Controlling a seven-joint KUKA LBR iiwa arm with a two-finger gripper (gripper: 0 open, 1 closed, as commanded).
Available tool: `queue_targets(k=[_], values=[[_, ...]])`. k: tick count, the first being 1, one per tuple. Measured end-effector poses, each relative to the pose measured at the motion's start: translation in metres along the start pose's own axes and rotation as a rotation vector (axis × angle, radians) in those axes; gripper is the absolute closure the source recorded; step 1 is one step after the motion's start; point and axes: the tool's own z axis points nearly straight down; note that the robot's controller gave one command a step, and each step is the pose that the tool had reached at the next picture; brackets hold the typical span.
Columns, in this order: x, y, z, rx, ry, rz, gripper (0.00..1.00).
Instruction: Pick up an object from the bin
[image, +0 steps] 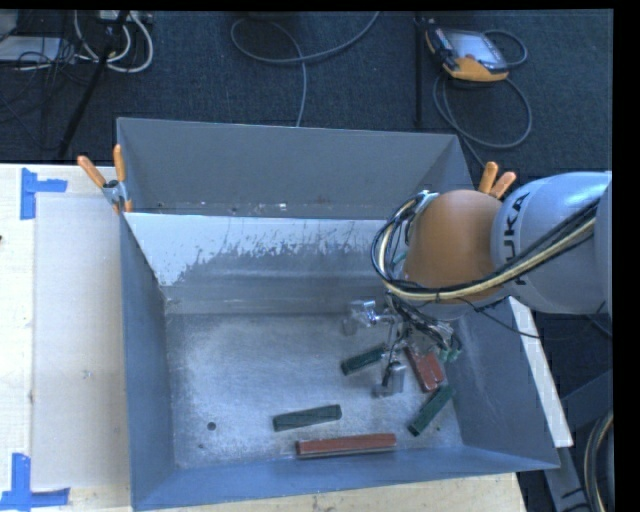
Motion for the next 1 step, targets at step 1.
queue_targets(k=[1], values=[[-0.0003, 0.0, -0.0005, 0.0, -0.001, 0.001, 1.0]])
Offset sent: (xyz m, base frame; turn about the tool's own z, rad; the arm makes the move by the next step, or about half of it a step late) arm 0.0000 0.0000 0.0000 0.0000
